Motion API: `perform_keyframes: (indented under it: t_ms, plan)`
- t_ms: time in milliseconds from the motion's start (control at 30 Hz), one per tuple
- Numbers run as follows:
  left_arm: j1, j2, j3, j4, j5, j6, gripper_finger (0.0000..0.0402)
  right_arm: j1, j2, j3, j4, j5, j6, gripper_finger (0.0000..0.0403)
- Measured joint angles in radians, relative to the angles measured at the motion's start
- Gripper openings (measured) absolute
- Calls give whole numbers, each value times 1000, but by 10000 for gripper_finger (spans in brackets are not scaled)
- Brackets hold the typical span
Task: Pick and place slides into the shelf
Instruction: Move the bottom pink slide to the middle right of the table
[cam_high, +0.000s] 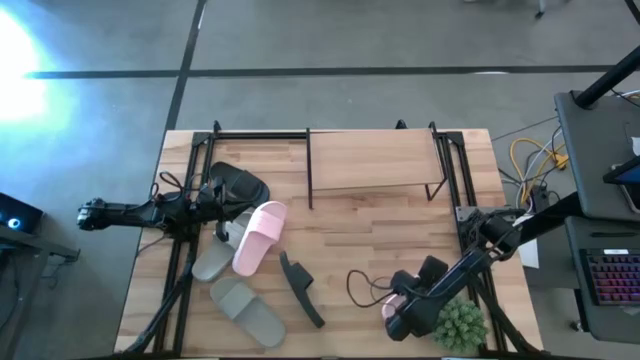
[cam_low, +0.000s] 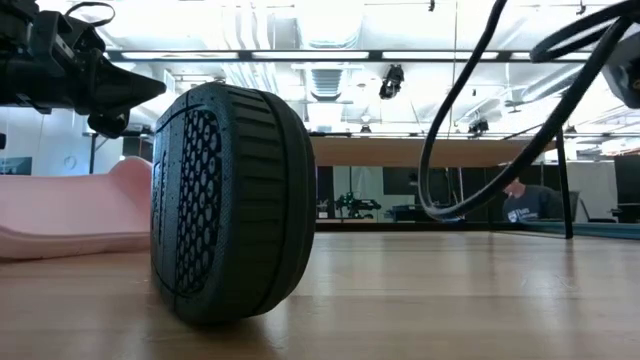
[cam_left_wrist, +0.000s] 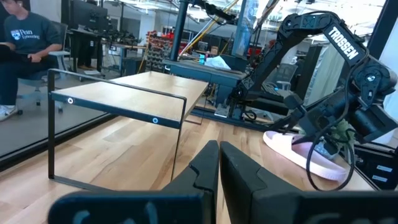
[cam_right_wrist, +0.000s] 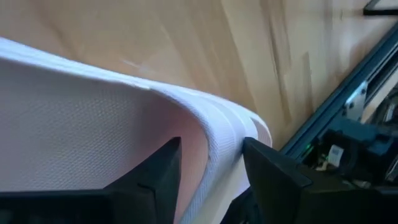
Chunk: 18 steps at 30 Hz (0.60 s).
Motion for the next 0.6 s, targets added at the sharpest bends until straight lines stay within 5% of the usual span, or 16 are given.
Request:
perform_keyframes:
  t_ms: [333, 433, 600]
  plan:
    - [0, 0, 0, 0, 0, 0, 1, 0, 0, -10, -11, -9, 117, 61]
    - [0, 0, 0, 0, 0, 0, 1, -4, 0, -9, -18, 19, 64, 20]
    - [0, 0, 0, 0, 0, 0, 1, -17, 0, -9, -24, 120, -67, 13]
